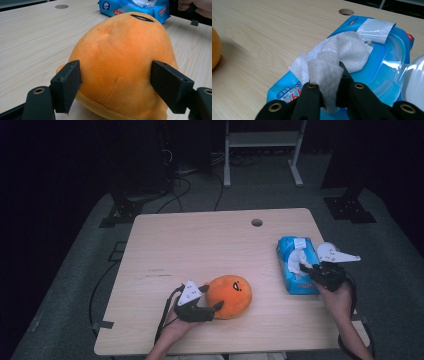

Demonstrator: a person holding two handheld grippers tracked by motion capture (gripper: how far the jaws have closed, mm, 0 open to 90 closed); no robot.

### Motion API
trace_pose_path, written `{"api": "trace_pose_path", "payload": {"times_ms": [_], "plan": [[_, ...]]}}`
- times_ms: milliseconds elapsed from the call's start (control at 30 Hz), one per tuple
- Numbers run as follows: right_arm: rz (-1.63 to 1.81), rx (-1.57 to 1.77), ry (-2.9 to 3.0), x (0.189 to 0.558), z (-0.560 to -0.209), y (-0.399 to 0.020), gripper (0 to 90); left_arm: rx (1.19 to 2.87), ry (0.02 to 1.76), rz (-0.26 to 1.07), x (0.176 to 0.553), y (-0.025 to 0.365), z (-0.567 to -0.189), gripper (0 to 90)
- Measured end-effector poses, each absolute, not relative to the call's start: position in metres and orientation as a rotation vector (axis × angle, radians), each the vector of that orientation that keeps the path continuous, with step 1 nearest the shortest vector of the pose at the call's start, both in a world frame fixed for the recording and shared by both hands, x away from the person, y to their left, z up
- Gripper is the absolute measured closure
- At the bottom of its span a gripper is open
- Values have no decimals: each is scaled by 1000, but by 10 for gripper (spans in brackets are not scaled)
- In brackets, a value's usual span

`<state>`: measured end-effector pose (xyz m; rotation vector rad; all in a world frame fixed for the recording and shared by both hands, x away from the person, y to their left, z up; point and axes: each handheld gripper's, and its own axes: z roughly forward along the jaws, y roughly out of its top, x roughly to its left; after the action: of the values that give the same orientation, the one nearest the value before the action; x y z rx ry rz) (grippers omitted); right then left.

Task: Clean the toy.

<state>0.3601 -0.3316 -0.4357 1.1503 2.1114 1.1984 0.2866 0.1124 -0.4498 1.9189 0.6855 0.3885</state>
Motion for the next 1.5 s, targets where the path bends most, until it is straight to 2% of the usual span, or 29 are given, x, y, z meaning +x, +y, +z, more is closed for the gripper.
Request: {"api": "trace_pose_path", "payload": {"times_ms": [267,467,600,867,1067,1267,1333,1400,1500], "plan": [[1289,1118,2111,352,-418,-334,868,1917,689,391,286,113,-451,250],[1369,963,2133,326,-380,-323,870,1915,692,393,286,113,-451,250],[1526,752,2158,290,-348,-297,870,1917,692,396,286,112,-451,251],[1725,522,2327,259,-328,-242,869,1921,691,400,286,112,-451,250],[1755,479,2494,265,-335,-213,867,1919,688,395,286,112,-451,250],[1469,554,2541,302,-374,-185,854,1923,672,400,286,111,-450,250],[1353,547,2514,314,-391,-177,817,1915,679,393,287,111,-451,250],[1386,574,2509,324,-402,-176,790,1917,683,388,287,111,-451,251],[1464,649,2467,334,-412,-181,656,1917,677,384,288,111,-452,268]]}}
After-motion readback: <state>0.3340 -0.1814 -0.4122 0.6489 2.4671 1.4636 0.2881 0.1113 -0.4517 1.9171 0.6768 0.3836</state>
